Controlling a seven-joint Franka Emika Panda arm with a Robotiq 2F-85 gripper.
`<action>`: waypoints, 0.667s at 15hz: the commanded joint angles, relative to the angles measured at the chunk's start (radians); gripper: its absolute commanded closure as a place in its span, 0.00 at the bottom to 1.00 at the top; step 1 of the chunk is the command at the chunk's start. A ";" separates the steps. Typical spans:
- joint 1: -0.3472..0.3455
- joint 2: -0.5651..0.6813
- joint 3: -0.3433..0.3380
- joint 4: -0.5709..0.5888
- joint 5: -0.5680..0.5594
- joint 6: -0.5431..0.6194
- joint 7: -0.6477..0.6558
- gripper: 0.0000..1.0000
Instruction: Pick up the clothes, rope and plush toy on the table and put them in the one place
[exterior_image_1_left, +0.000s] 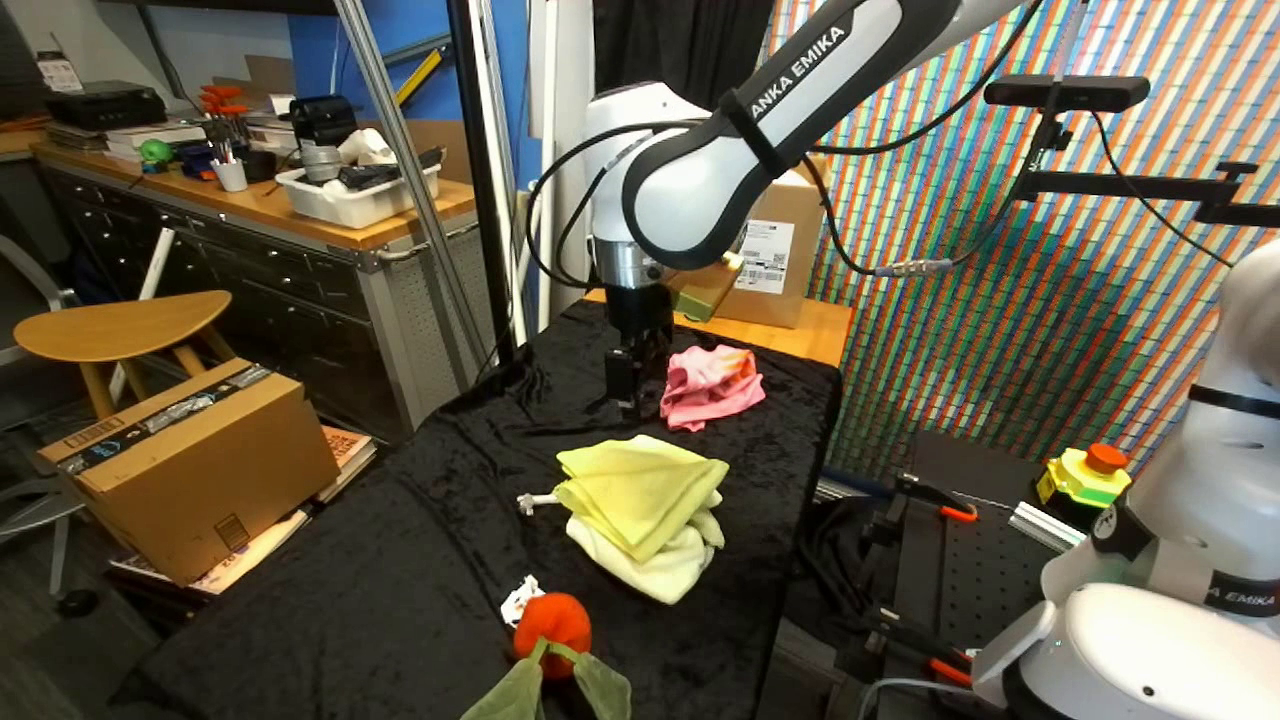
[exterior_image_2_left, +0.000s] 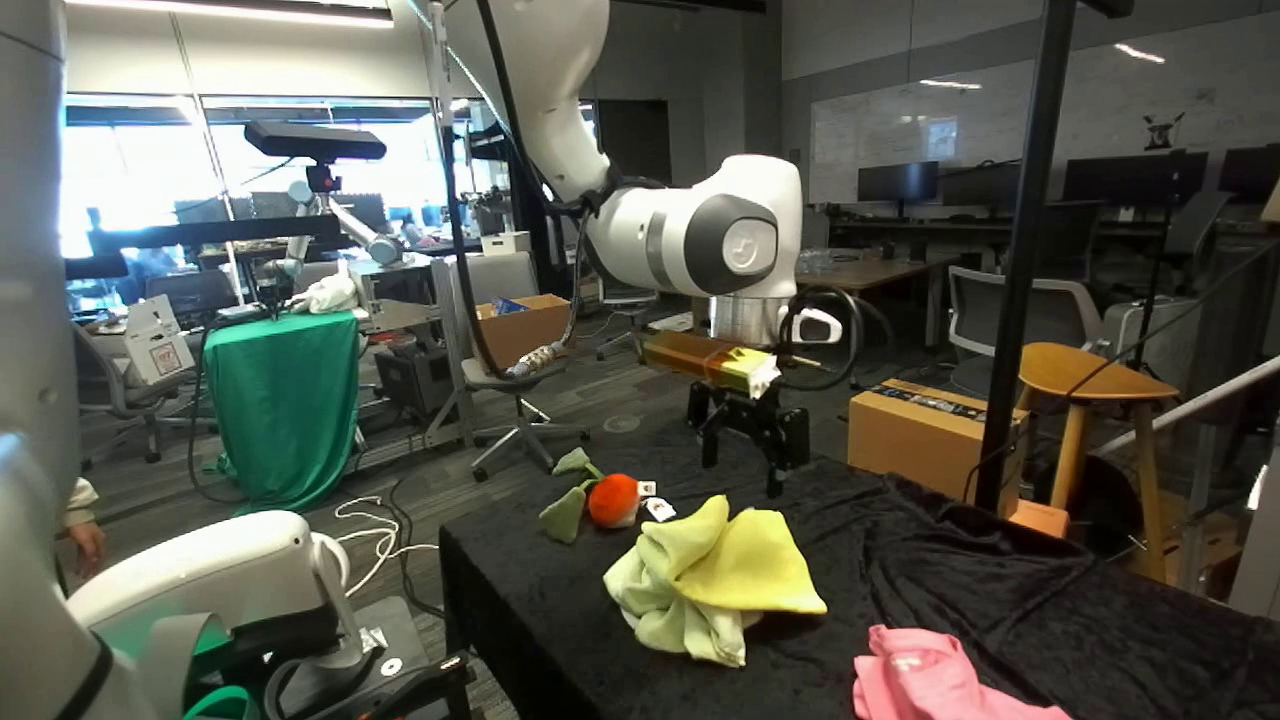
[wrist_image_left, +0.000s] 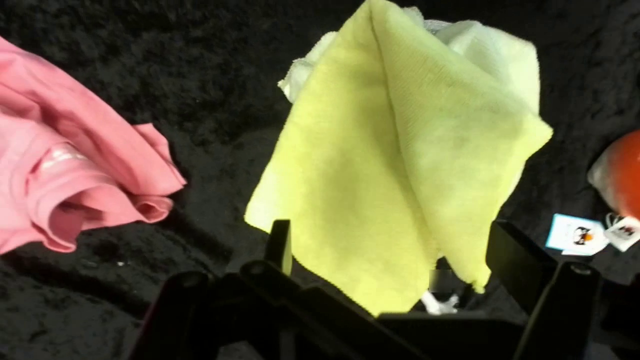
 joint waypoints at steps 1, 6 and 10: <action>-0.025 0.032 -0.043 0.019 -0.024 0.037 0.123 0.00; -0.046 0.107 -0.121 0.043 -0.052 0.092 0.279 0.00; -0.081 0.173 -0.157 0.090 -0.140 0.045 0.166 0.00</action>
